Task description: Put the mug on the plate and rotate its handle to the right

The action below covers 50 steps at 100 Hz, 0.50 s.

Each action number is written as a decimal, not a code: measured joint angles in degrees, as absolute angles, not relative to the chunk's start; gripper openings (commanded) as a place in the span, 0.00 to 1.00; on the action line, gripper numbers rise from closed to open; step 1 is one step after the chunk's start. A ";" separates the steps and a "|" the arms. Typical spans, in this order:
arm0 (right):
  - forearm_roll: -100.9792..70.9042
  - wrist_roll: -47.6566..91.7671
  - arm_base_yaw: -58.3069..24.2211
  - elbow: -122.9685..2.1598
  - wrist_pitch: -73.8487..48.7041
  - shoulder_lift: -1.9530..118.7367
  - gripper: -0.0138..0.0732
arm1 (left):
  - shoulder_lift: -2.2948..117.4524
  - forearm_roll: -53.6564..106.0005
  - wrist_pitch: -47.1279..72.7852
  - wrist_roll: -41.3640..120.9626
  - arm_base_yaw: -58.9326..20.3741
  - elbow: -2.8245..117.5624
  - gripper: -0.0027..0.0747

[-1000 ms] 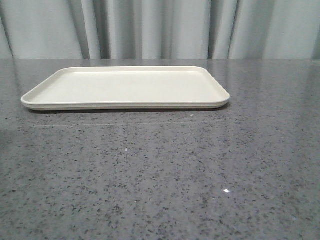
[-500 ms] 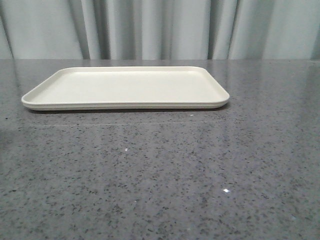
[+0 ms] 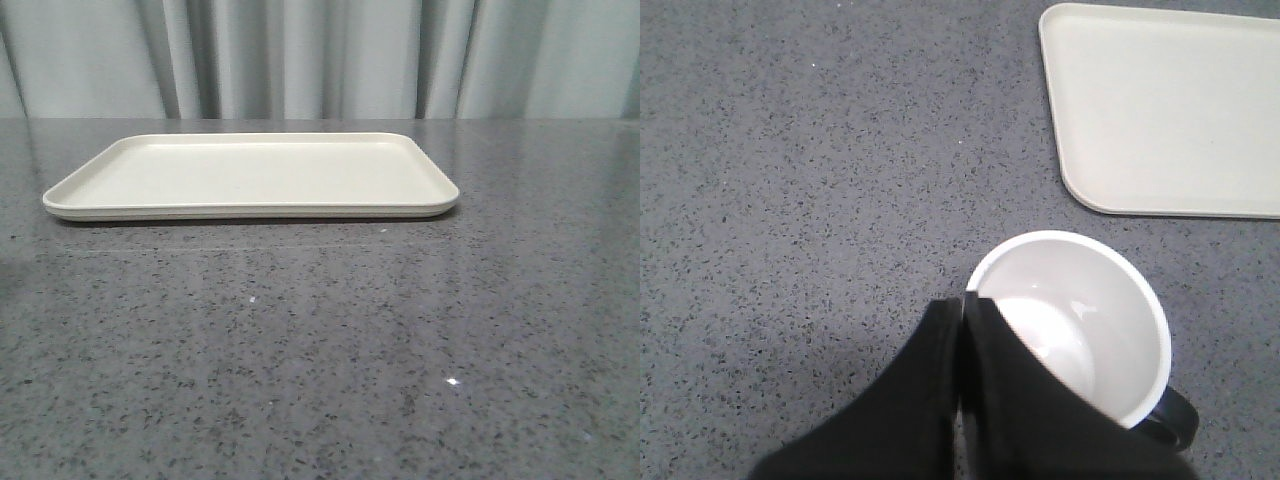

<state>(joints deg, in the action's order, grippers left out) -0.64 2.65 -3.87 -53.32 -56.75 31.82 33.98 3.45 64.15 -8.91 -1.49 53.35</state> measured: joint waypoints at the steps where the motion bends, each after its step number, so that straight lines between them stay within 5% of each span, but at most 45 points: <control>1: -0.64 2.65 -3.87 -53.43 -56.89 31.83 0.08 | 34.17 3.45 64.15 -8.91 -1.49 53.35 0.01; 50: -0.64 2.72 -3.87 -53.42 -57.40 32.05 0.11 | 35.07 3.45 64.46 -8.91 -1.49 53.48 0.03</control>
